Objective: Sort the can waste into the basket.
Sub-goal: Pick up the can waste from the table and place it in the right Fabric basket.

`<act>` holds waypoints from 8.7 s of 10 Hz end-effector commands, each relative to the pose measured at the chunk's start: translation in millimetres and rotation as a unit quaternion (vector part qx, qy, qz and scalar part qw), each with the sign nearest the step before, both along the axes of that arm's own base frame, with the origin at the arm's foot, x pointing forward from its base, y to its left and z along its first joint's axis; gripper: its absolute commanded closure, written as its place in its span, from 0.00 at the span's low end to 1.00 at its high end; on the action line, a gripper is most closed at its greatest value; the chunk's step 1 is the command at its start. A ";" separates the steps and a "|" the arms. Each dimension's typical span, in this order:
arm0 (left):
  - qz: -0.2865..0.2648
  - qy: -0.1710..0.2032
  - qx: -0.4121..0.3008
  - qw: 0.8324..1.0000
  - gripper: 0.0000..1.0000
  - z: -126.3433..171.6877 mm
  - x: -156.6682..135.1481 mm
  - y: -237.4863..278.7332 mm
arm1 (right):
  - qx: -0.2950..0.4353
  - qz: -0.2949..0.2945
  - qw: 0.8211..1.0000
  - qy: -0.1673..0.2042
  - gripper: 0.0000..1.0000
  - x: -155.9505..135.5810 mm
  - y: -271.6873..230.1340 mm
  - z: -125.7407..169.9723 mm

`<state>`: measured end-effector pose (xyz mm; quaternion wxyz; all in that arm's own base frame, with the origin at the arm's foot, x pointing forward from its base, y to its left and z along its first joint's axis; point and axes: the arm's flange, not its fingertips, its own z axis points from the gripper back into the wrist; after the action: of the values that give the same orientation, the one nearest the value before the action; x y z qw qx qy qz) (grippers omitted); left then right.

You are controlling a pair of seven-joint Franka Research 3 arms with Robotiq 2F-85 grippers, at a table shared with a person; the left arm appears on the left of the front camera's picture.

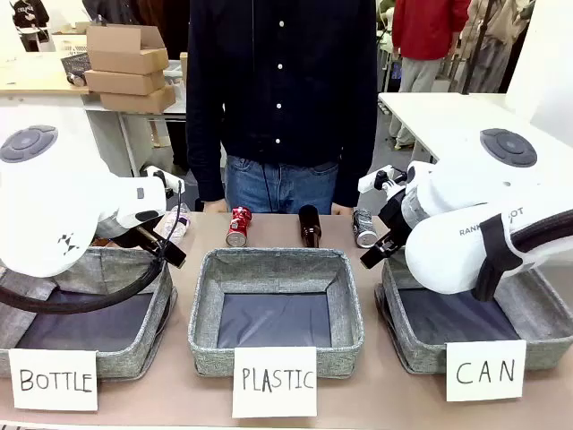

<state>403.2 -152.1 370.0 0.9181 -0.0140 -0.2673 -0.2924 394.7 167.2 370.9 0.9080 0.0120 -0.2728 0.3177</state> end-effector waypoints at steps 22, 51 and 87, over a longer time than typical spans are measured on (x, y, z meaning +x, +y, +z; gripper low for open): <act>-0.123 0.087 -0.082 0.985 0.00 152.4 -132.2 -53.9 | 0.125 -0.079 0.979 0.137 0.00 -101.3 -16.9 135.9; 0.163 0.256 -0.281 0.910 0.00 74.4 171.7 25.7 | 0.562 -0.169 0.789 0.184 0.00 -114.5 -237.0 179.2; -0.060 0.268 -0.246 0.929 1.00 105.1 -3.4 -37.6 | 0.562 -0.169 0.789 0.184 0.00 -114.5 -237.0 179.2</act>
<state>359.2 -160.4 478.0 0.8905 -0.3469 -0.1087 -0.2737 277.0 -70.4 548.6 0.8208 0.5230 -0.2190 -0.0691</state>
